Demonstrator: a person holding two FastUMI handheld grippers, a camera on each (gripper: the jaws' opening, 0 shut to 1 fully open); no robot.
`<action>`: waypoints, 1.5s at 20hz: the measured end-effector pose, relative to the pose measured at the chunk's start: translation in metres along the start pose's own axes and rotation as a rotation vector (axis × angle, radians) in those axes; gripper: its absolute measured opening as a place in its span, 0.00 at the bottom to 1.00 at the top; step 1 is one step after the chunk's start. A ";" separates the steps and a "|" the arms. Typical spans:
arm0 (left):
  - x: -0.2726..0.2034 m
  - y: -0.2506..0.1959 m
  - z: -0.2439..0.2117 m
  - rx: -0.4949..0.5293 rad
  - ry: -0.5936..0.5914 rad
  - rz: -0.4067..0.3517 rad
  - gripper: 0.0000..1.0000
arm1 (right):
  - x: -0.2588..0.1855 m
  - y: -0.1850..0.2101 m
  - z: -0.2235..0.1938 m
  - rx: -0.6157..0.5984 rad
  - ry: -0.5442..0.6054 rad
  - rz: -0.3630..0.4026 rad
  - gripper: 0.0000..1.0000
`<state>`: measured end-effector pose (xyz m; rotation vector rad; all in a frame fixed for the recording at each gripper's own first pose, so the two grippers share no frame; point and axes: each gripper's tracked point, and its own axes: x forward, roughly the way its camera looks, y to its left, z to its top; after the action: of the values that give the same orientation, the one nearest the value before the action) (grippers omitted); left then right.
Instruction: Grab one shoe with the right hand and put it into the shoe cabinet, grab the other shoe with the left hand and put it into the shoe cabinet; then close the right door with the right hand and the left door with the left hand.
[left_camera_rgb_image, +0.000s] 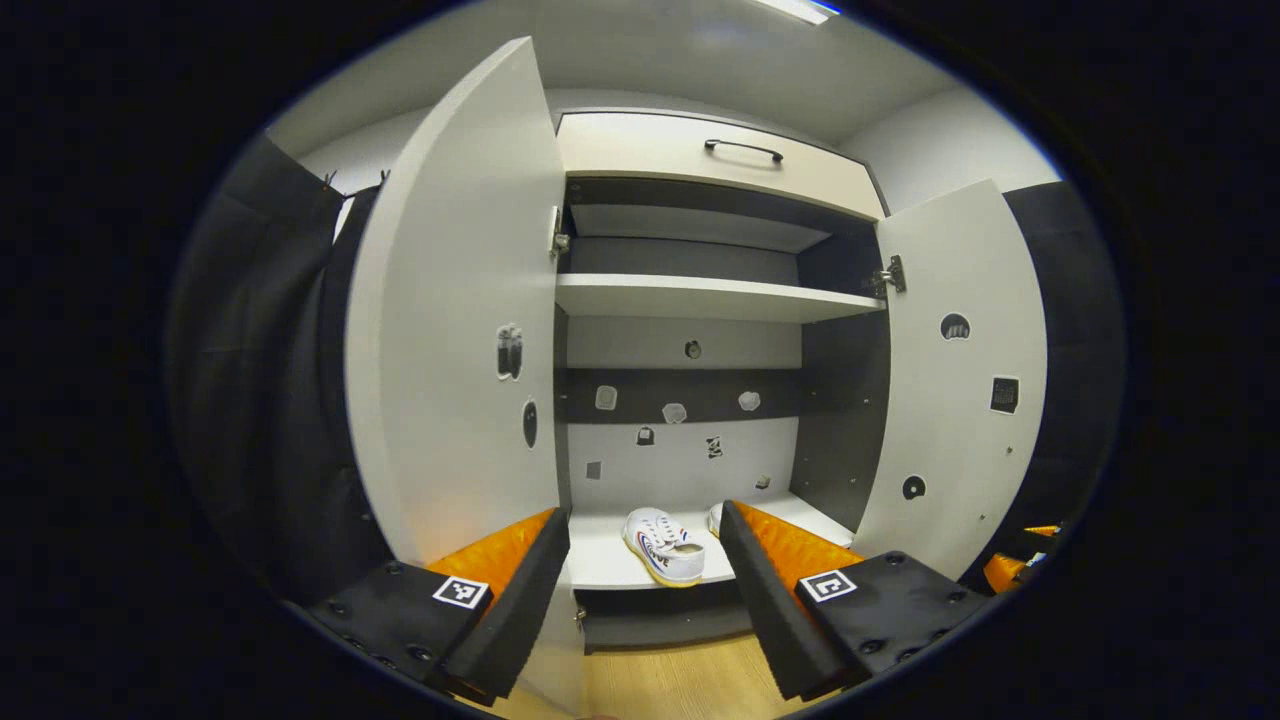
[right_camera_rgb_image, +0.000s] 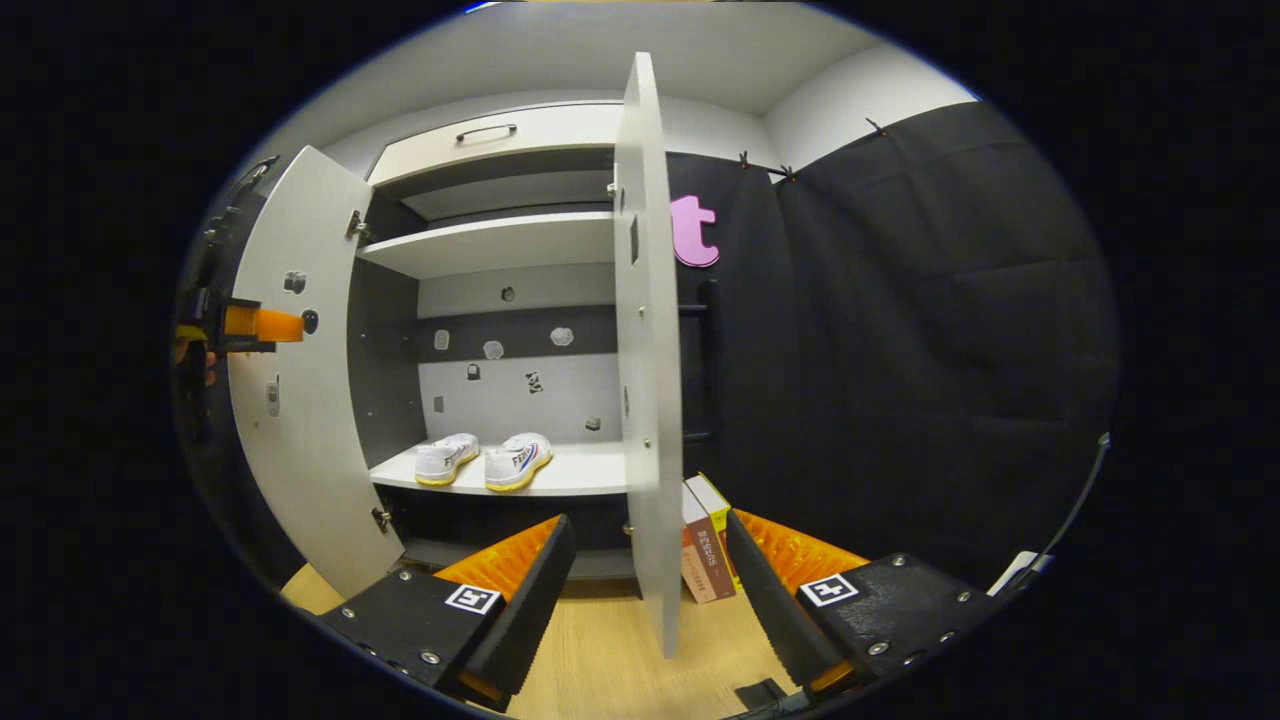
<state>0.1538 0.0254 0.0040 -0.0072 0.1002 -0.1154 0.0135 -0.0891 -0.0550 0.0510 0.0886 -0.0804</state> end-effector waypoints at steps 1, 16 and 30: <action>-0.008 0.001 0.003 0.000 -0.011 -0.004 0.98 | 0.001 -0.010 0.001 0.006 -0.004 -0.015 0.93; -0.103 0.068 0.015 0.009 -0.065 0.109 0.96 | 0.105 -0.078 -0.016 0.003 0.002 -0.118 0.93; -0.122 0.110 0.010 -0.006 -0.071 0.186 0.96 | 0.096 -0.039 -0.017 -0.010 -0.010 -0.084 0.90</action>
<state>0.0468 0.1488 0.0245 -0.0084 0.0304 0.0708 0.1038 -0.1344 -0.0827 0.0369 0.0811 -0.1642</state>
